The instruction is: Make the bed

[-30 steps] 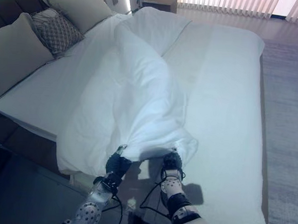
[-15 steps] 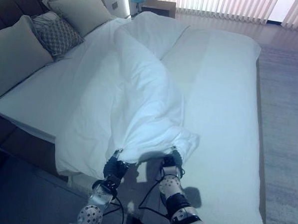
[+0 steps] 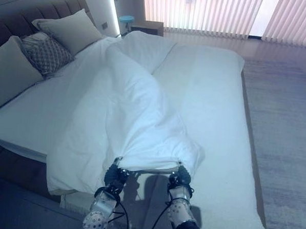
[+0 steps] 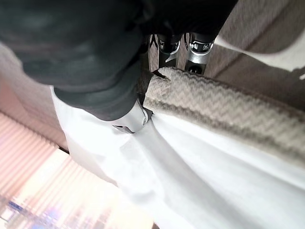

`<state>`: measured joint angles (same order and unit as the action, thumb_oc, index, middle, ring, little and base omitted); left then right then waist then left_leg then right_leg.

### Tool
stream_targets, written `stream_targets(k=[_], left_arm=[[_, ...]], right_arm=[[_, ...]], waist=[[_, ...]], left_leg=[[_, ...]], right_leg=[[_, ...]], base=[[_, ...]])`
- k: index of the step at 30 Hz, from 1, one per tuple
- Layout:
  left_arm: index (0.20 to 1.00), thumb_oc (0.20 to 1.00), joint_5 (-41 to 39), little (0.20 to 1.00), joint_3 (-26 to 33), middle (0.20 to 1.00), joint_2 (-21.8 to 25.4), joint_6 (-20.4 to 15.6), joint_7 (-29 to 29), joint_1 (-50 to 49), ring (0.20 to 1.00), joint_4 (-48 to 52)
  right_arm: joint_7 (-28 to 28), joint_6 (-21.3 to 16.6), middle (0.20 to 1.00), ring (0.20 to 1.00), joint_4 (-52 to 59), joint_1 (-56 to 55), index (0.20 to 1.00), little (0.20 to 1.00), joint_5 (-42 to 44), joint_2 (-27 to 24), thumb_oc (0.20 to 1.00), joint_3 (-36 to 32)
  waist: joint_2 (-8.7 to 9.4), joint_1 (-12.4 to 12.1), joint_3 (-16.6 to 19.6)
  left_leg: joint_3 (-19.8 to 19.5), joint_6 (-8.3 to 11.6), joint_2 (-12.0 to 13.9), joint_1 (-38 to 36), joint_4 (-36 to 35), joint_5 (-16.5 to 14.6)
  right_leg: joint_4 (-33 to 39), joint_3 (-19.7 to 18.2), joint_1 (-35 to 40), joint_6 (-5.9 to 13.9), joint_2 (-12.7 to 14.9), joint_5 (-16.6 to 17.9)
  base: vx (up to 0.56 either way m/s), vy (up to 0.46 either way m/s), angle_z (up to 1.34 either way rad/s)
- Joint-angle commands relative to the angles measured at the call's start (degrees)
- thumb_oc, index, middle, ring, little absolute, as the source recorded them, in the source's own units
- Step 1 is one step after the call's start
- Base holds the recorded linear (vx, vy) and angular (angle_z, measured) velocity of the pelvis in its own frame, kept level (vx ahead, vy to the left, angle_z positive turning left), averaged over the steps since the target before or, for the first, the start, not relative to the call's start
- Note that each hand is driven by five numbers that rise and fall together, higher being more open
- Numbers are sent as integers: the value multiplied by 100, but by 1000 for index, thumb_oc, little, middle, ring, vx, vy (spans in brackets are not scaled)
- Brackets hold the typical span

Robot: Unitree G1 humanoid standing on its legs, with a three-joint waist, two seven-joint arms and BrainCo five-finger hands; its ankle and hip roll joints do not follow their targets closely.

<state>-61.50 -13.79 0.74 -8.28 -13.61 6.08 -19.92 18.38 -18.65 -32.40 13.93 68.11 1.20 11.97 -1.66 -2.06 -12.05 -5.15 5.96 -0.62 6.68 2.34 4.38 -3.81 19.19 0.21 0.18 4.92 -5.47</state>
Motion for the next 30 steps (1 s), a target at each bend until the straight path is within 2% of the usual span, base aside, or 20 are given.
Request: stream_targets(k=[1, 3, 4, 5, 7, 8, 9, 11, 13, 14, 15, 16, 19, 20, 21, 22, 24, 27, 29, 30], left_arm=[[200, 200, 210, 200, 1049, 200, 529, -1019, -138, -31, 200, 432], [200, 200, 263, 200, 1168, 200, 560, -1082, -168, -38, 200, 363], [200, 200, 263, 200, 1168, 200, 559, -1082, -168, -38, 200, 363], [200, 200, 303, 200, 1199, 200, 612, -1164, -208, 53, 200, 307], [200, 200, 343, 200, 1168, 200, 699, -1195, -182, 182, 200, 251], [200, 200, 475, 200, 1233, 200, 785, -1232, -254, 220, 200, 197], [200, 200, 475, 200, 1233, 200, 789, -1232, -255, 224, 200, 196], [200, 200, 601, 200, 1274, 200, 879, -1248, -330, 298, 200, 145], [200, 200, 604, 200, 1314, 200, 954, -1247, -273, 318, 200, 240], [200, 200, 604, 200, 1314, 200, 954, -1246, -273, 318, 200, 240], [200, 200, 643, 200, 1301, 200, 993, -1221, -280, 324, 200, 289], [200, 200, 660, 200, 1294, 200, 1001, -1194, -290, 332, 200, 326], [200, 200, 642, 200, 1212, 200, 969, -1102, -296, 347, 200, 295], [200, 200, 642, 200, 1211, 200, 968, -1102, -296, 347, 200, 295], [200, 200, 647, 200, 1116, 200, 927, -1118, -292, 396, 200, 248], [200, 200, 646, 200, 1115, 200, 930, -1120, -290, 400, 200, 244], [200, 200, 639, 200, 1036, 200, 840, -1088, -250, 388, 200, 317], [200, 200, 674, 200, 902, 200, 734, -1044, -188, 416, 200, 337], [200, 200, 715, 200, 868, 200, 718, -1030, -173, 449, 200, 318], [200, 200, 774, 200, 821, 200, 686, -996, -138, 438, 200, 358]], right_arm=[[-167, -270, 200, 200, 333, -111, 200, 200, -141, -555, 200, -454], [-290, -184, 200, 200, 492, -235, 200, 200, -115, -610, 200, -363], [-290, -184, 200, 200, 492, -236, 200, 200, -115, -610, 200, -363], [-356, -147, 200, 200, 729, -322, 200, 200, -121, -664, 200, -284], [-422, -41, 200, 200, 934, -427, 200, 200, -168, -702, 200, -242], [-424, 7, 200, 200, 943, -335, 200, 200, -299, -639, 200, -192], [-425, 7, 200, 200, 942, -330, 200, 200, -298, -635, 200, -193], [-422, -52, 200, 200, 876, -135, 200, 200, -345, -548, 200, -22], [-518, -31, 200, 200, 845, 51, 200, 200, -354, -521, 200, 114], [-518, -31, 200, 200, 845, 52, 200, 200, -353, -521, 200, 114], [-586, 2, 200, 200, 845, 103, 200, 200, -422, -465, 200, 238], [-606, 18, 200, 200, 849, 126, 200, 200, -450, -449, 200, 282], [-617, 13, 200, 200, 899, 153, 200, 200, -469, -394, 200, 353], [-617, 13, 200, 200, 899, 153, 200, 200, -469, -394, 200, 353], [-576, -30, 200, 200, 878, 283, 200, 200, -447, -366, 200, 416], [-578, -31, 200, 200, 875, 288, 200, 200, -445, -365, 200, 413], [-513, -88, 200, 200, 828, 360, 200, 200, -418, -417, 200, 415], [-442, -152, 200, 200, 872, 355, 200, 200, -482, -548, 200, 362], [-416, -161, 200, 200, 890, 346, 200, 200, -493, -579, 200, 350], [-408, -162, 200, 200, 912, 274, 200, 200, -506, -601, 200, 293]], waist=[[199, 13, 389], [181, 63, 486], [180, 61, 485], [211, 83, 512], [357, 171, 509], [437, 57, 385], [459, 60, 395], [343, -144, 294], [290, -240, 314], [293, -240, 316], [263, -354, 387], [297, -405, 439], [534, -507, 642], [533, -508, 645], [591, -601, 704], [597, -608, 699], [503, -654, 692], [320, -590, 502], [303, -543, 437], [338, -423, 405]], left_leg=[[-315, -186, 712, -720, -22, -547], [-428, -28, 1008, -769, 81, -441], [-427, -28, 1009, -770, 80, -442], [-454, 27, 941, -811, 132, -738], [-78, -101, 600, -826, 174, -1093], [331, -210, 347, -757, 440, -1271], [332, -217, 322, -737, 435, -1252], [662, -275, 281, -663, 307, -1094], [802, -410, 130, -649, 14, -827], [803, -410, 128, -647, 11, -824], [944, -520, 38, -659, -298, -574], [950, -547, -47, -640, -373, -498], [875, -566, -379, -458, -392, -275], [876, -566, -377, -456, -392, -275], [877, -484, -478, -123, -439, 104], [882, -478, -477, -136, -450, 107], [848, -212, -565, 342, -531, 600], [1003, -19, -472, 756, -487, 869], [1028, -41, -445, 831, -344, 802], [1154, -187, -359, 725, 29, 520]], right_leg=[[125, -894, -442, 779, 586, 705], [102, -1032, -485, 913, 761, 795], [102, -1034, -485, 913, 760, 794], [159, -1193, -533, 1081, 1043, 1196], [402, -1244, -546, 1259, 1517, 2084], [558, -943, -838, 1253, 1655, 2586], [560, -953, -861, 1259, 1679, 2598], [269, -169, -935, 1168, 1579, 2080], [-644, -87, -912, 1019, 1268, 1512], [-647, -90, -917, 1019, 1271, 1511], [-1575, 133, -658, 943, 928, 973], [-1707, 138, -444, 883, 686, 723], [-1530, -548, 58, 776, -293, 352], [-1527, -548, 56, 776, -295, 355], [-796, -917, 412, 419, -742, -187], [-756, -924, 437, 412, -746, -173], [-79, -1196, 624, 139, -970, -276], [161, -989, 567, 114, -952, -167], [222, -900, 553, 151, -870, -89], [297, -709, 489, 238, -647, 95]], base=[[-14, 271, -11], [-16, 371, -4], [-55, 536, -2], [-89, 610, -5], [-218, 804, -16], [-260, 570, -10], [-362, 571, -49], [-359, 522, -124], [-289, 485, -111], [-282, 429, -38], [-256, 353, -1], [-332, 426, 11], [-165, 127, 42], [-265, 132, 7], [-198, 89, -16], [-379, 168, -7], [-349, 152, 13], [-286, 150, 38], [-276, 198, 87], [-203, 233, 55]])
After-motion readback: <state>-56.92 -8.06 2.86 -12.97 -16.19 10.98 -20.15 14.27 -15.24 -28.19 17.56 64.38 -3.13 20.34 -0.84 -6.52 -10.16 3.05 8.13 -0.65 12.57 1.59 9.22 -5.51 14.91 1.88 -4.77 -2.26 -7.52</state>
